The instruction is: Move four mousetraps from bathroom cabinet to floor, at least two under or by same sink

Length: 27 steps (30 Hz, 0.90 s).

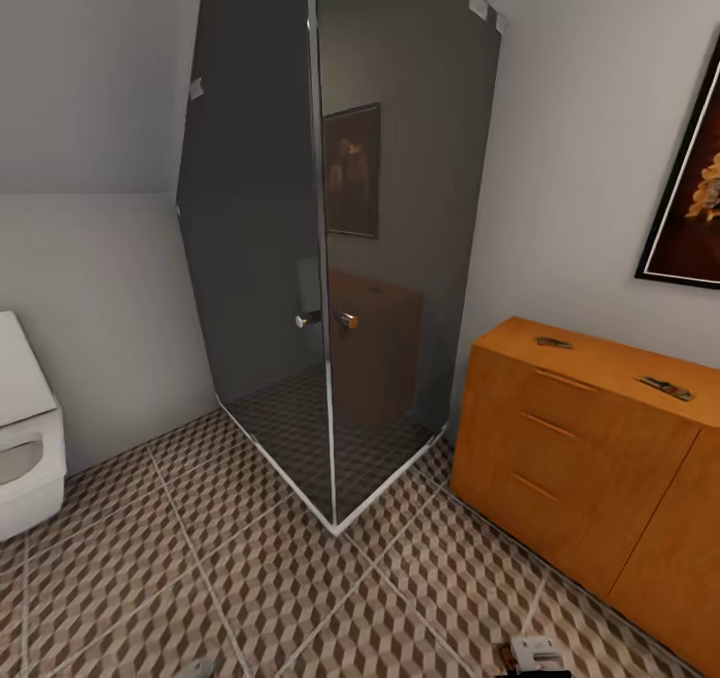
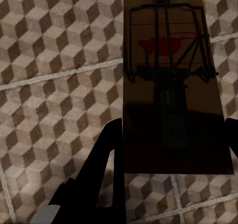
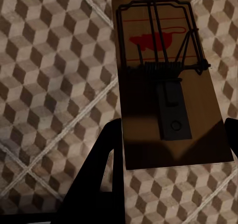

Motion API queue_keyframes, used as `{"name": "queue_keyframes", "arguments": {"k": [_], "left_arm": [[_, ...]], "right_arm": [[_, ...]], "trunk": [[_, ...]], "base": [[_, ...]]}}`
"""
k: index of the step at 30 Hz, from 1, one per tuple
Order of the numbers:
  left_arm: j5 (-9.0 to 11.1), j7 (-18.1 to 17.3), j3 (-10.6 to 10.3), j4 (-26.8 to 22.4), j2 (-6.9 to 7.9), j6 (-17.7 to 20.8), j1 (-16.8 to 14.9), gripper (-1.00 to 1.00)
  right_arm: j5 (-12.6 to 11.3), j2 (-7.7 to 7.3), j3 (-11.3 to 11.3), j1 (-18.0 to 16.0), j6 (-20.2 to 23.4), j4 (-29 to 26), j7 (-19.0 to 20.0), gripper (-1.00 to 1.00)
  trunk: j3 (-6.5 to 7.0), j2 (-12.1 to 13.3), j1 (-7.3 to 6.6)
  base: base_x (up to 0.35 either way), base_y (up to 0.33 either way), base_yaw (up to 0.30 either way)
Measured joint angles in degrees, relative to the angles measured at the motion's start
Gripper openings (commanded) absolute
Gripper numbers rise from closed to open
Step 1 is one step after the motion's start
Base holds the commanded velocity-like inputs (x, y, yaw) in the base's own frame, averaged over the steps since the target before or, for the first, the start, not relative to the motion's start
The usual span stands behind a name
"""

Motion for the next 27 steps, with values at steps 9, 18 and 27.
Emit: {"name": "queue_keyframes", "arguments": {"k": [9, 18, 27], "left_arm": [[0.1, 0.0, 0.0, 0.0, 0.0, 0.0, 0.0, -1.0], [0.1, 0.0, 0.0, 0.0, 0.0, 0.0, 0.0, -1.0], [0.1, 0.0, 0.0, 0.0, -0.01, 0.0, 0.0, -1.0]], "right_arm": [[0.0, 0.01, 0.0, 0.0, 0.0, 0.0, 0.0, -1.0], [0.0, 0.03, 0.0, 0.0, 0.0, 0.0, -0.1, -1.0], [0.0, 0.02, 0.0, 0.0, 0.0, 0.0, 0.0, -1.0]], "trunk": [[0.0, 0.0, 0.0], [0.0, 0.0, 0.0], [0.0, 0.0, 0.0]], "base": [[0.0, 0.0, 0.269], [0.0, 0.0, 0.269], [0.0, 0.0, 0.104]]}}
